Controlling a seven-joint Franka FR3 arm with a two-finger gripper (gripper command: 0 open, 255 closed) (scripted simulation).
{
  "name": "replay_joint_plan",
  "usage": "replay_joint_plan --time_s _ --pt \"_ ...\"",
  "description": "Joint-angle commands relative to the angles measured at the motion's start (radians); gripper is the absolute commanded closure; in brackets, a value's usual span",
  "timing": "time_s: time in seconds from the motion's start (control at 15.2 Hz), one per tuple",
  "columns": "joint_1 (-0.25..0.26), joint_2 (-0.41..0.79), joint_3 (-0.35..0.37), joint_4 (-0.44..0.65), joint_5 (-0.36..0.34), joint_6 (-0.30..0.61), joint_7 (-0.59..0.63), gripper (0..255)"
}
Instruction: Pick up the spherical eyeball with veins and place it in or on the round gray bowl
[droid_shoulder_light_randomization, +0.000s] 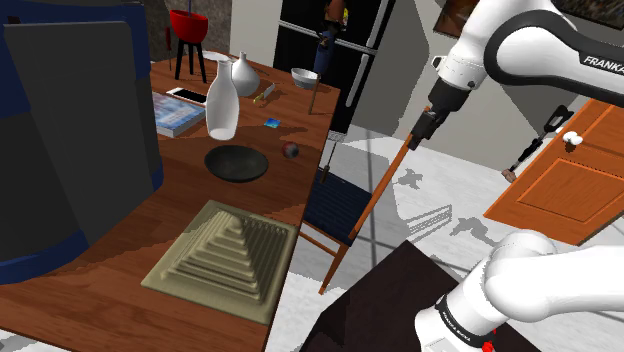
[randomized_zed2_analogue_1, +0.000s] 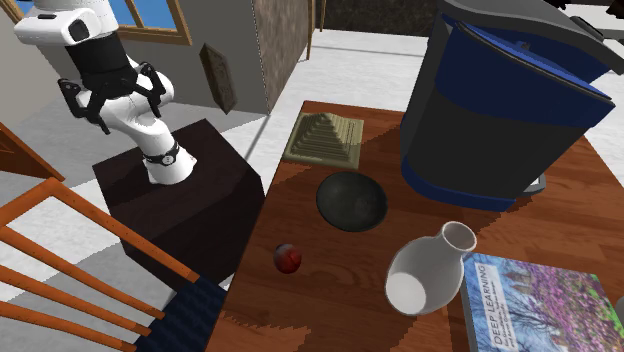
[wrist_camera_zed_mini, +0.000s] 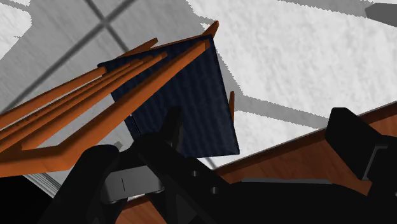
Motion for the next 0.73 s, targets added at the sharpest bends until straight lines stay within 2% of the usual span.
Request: replay_joint_plan --time_s 0.0,0.66 --pt "0.000 0.000 0.000 0.000 0.000 0.000 0.000 0" --pt "0.015 0.373 0.064 0.150 -0.001 0.181 0.084 0"
